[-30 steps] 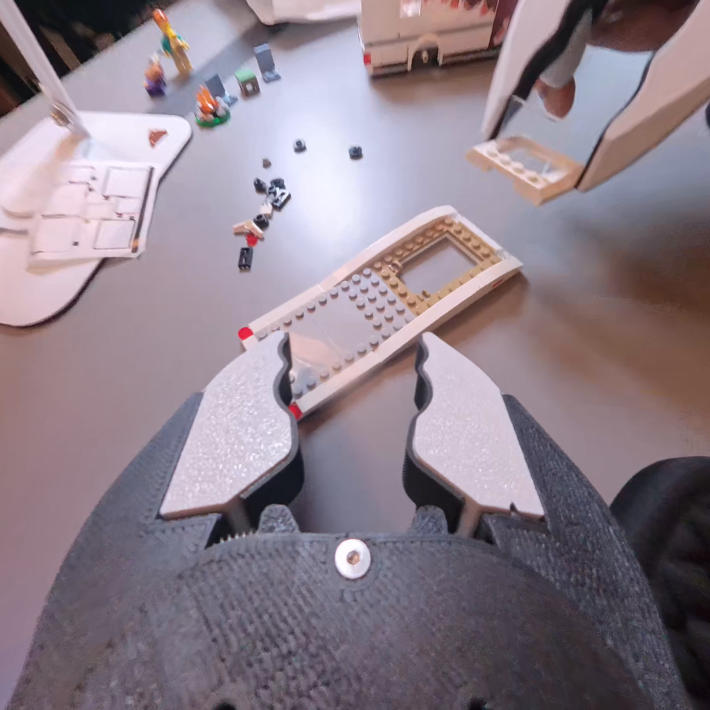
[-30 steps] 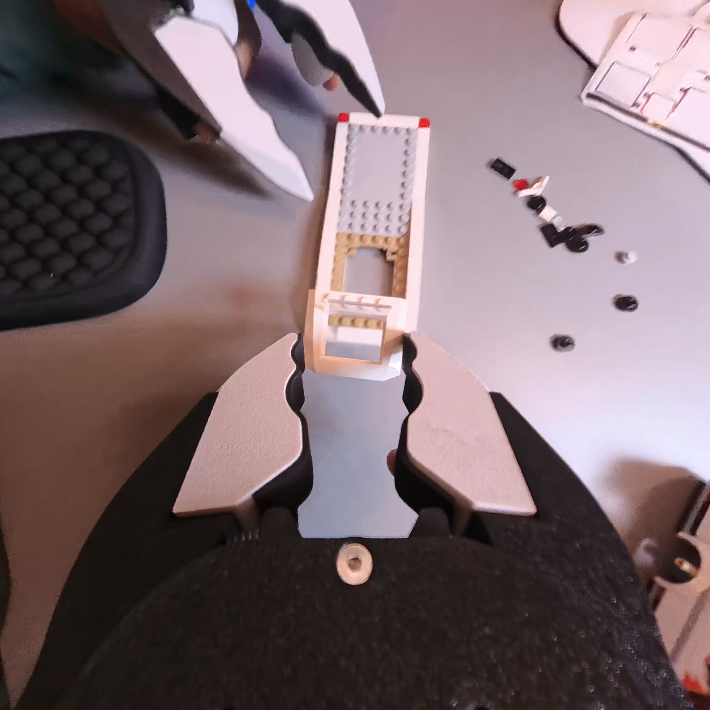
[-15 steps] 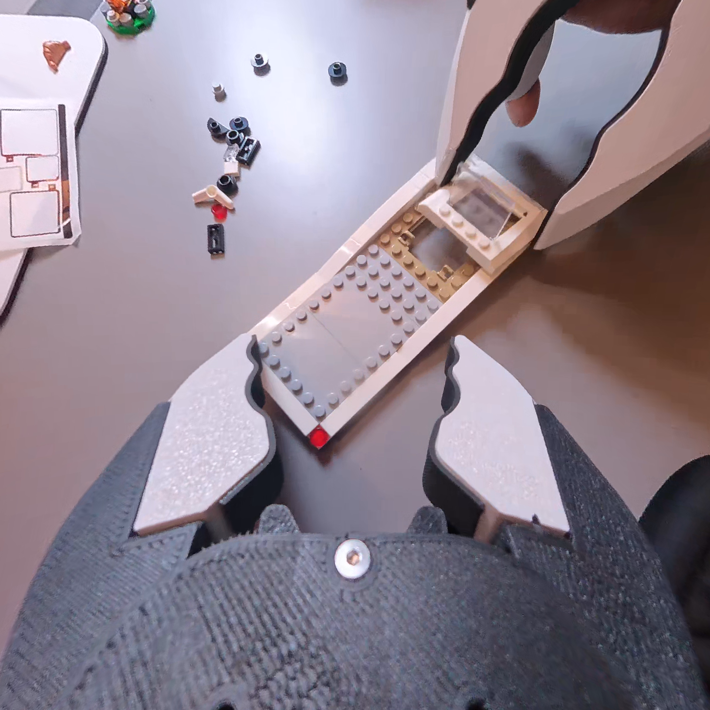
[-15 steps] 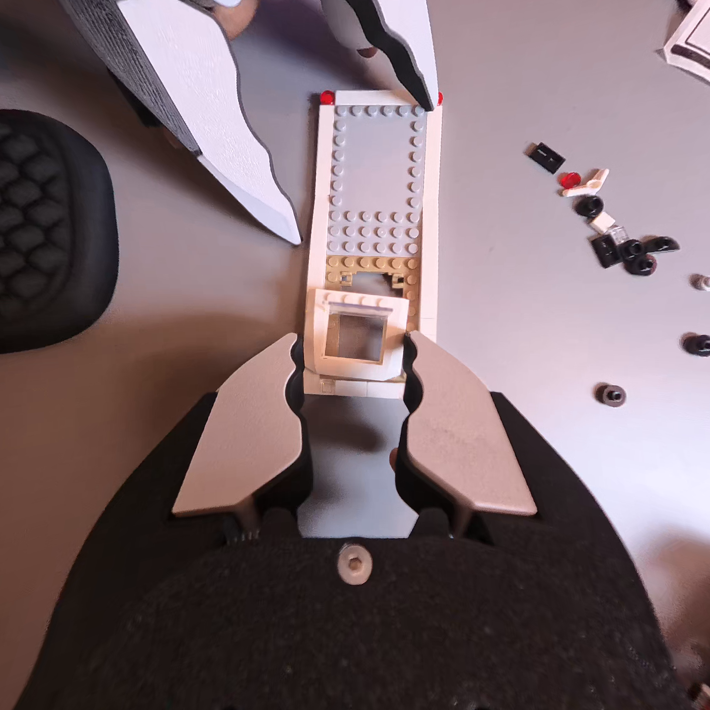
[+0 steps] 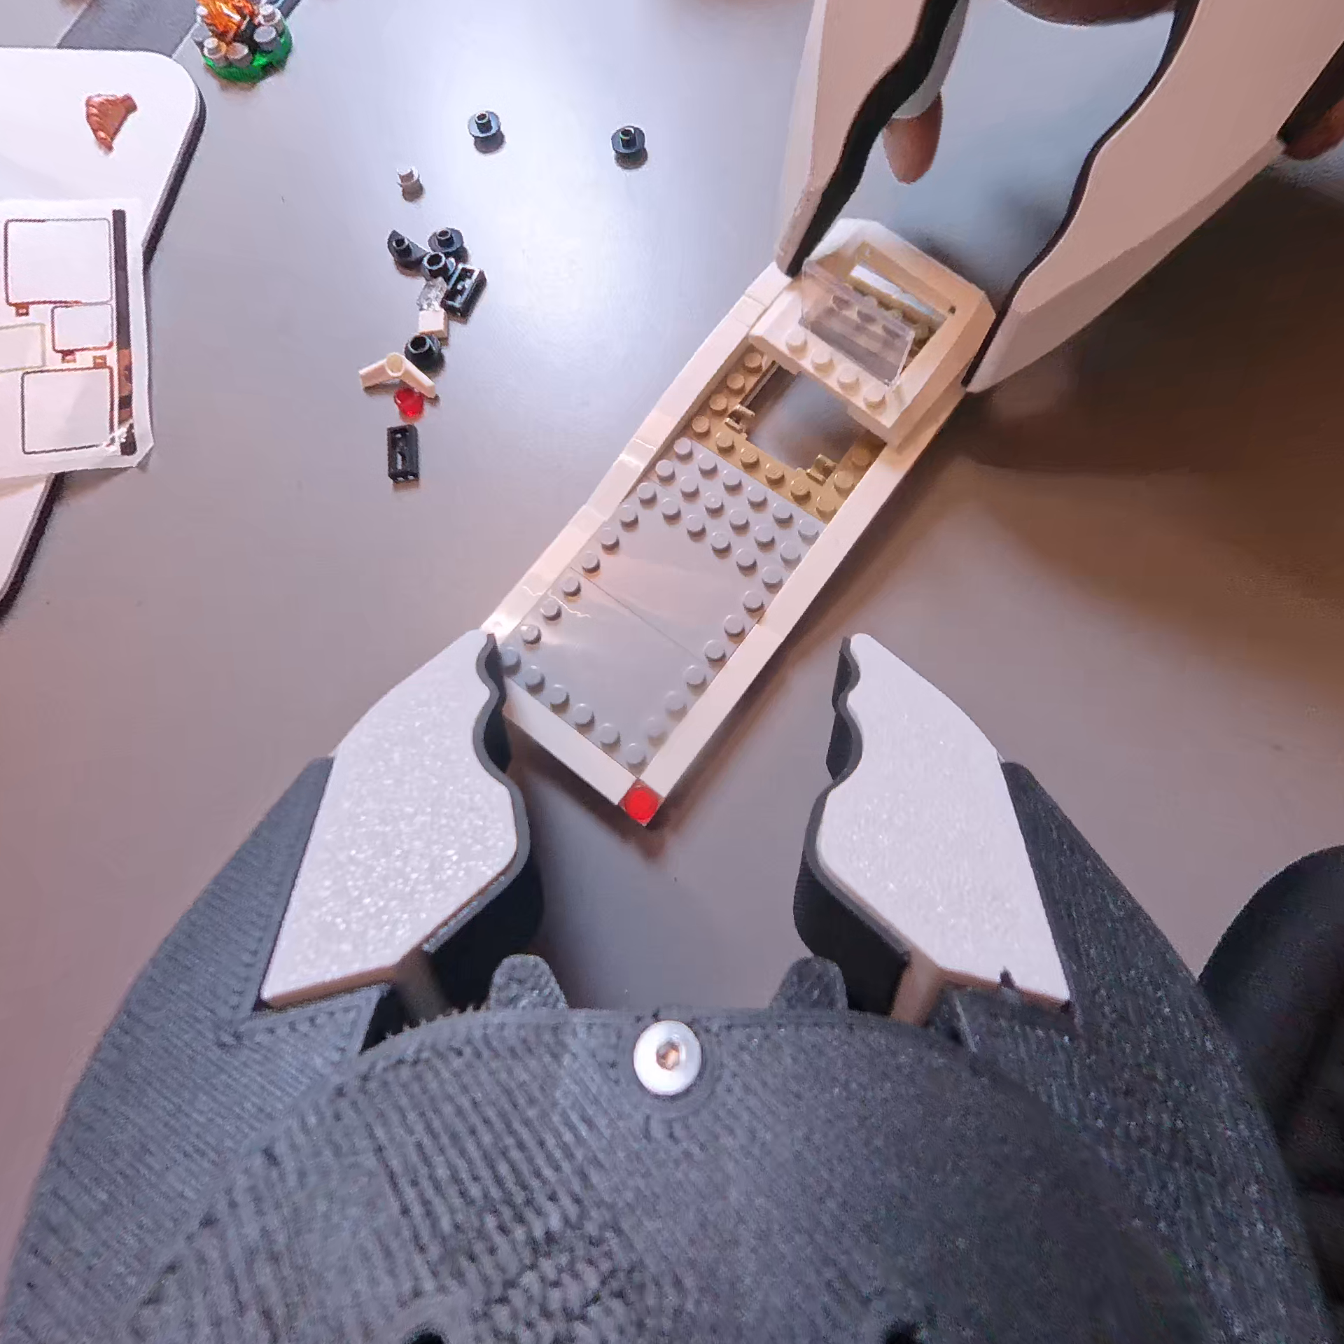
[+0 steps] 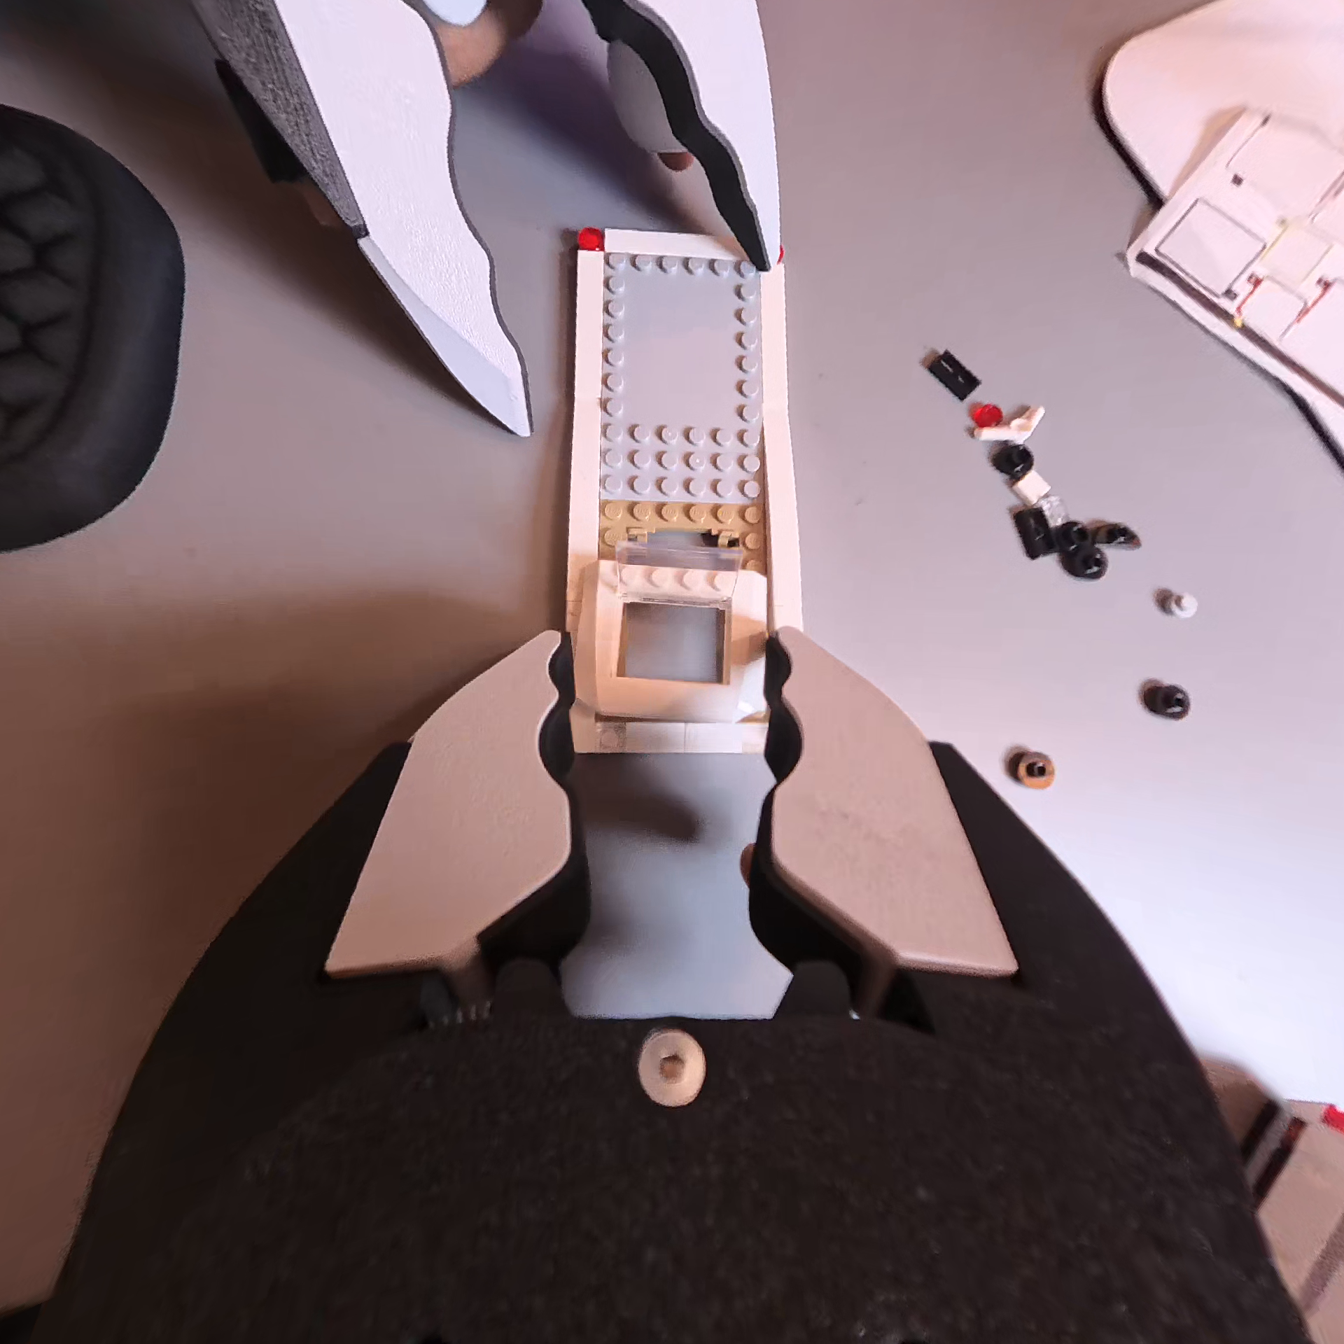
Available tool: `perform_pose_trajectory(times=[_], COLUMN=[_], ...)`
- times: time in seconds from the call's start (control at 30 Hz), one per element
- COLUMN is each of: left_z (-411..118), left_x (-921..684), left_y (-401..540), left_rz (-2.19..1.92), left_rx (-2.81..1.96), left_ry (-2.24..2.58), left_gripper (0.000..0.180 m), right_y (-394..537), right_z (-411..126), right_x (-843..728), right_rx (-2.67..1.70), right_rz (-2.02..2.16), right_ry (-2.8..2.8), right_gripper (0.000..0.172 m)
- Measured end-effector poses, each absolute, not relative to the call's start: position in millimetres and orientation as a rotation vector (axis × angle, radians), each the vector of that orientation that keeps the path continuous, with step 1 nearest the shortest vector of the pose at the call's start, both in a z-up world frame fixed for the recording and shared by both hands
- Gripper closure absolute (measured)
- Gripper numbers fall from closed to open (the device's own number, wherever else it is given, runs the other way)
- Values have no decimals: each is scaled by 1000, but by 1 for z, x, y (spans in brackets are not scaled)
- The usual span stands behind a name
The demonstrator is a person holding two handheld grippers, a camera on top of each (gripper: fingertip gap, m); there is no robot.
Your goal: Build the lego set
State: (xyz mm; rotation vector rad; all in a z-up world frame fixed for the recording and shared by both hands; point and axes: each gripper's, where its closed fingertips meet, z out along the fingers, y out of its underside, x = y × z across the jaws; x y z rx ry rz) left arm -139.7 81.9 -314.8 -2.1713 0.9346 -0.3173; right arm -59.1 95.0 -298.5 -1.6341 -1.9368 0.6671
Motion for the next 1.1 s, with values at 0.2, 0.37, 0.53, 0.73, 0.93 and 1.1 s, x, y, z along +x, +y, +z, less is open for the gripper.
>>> perform_pose_trajectory(times=[0.2, 0.37, 0.53, 0.73, 0.93, 1.1], left_z=[-304, -300, -311, -319, -318, -317], left_x=[-129, -112, -90, -82, -81, -80], left_y=[80, 90, 99, 97, 94, 93], left_rz=[-318, -332, -406, -457, -495, -509], left_rx=[-2160, -2142, -2141, -2134, -2108, -2094], left_ry=[1032, 1221, 1473, 1578, 1539, 1509], left_gripper=[92, 92, 90, 101, 109, 109], right_y=[102, 97, 99, 104, 103, 104], right_z=[-298, -295, -298, -301, -303, -303], right_x=[-56, -50, -50, -47, -46, -46], right_rx=[-1579, -1563, -1598, -1694, -1742, -1795], right_rz=[661, 712, 733, 799, 780, 755], right_ry=[-1991, -2002, -1980, -1955, -1968, -1962], right_gripper=[122, 128, 136, 142, 142, 146])
